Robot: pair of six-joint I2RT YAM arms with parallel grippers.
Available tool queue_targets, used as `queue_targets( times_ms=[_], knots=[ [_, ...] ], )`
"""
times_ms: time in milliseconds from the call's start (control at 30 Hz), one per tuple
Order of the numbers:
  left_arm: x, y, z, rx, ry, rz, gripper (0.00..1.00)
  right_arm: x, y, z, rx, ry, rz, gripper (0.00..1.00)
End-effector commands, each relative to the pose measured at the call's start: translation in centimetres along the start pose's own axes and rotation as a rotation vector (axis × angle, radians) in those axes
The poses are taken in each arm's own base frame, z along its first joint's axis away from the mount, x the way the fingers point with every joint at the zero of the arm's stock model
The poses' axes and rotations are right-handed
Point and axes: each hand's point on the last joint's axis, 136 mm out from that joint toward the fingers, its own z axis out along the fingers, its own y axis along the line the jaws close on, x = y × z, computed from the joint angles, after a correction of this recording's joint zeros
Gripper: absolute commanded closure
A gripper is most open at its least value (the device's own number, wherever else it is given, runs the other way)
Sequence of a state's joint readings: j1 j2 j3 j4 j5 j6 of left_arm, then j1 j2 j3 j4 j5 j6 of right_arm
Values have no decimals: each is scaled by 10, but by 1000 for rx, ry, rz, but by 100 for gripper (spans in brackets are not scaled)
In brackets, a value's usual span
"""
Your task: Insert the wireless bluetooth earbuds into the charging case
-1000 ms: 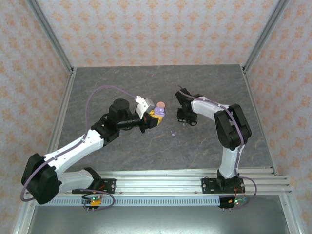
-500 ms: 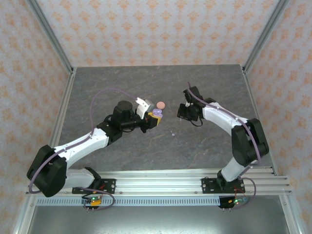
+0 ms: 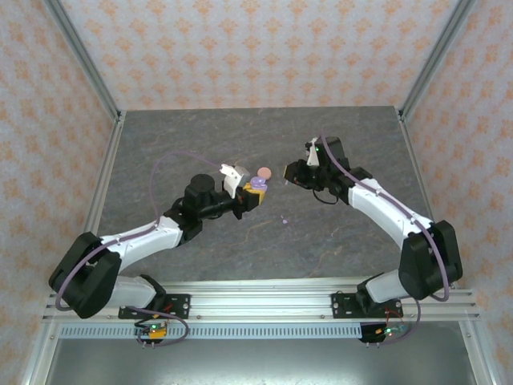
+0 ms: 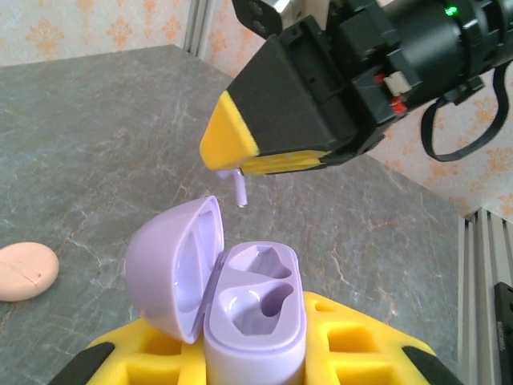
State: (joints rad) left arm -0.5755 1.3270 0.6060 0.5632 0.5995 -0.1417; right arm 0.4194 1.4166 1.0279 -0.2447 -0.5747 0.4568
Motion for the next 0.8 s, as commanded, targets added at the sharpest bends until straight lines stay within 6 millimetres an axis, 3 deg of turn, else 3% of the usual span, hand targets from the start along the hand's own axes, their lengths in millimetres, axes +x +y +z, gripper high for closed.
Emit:
queue_targets(
  times_ms=[0, 367, 767],
  knots=[
    [-14, 3, 1, -12, -83, 31, 87, 0, 27, -10, -101, -23, -35, 79],
    [-15, 11, 6, -55, -106, 27, 87, -2, 74, -37, -230, -77, -112, 79],
    [-21, 4, 8, -67, -118, 30, 87, -5, 94, -43, -286, -108, -115, 79]
  ],
)
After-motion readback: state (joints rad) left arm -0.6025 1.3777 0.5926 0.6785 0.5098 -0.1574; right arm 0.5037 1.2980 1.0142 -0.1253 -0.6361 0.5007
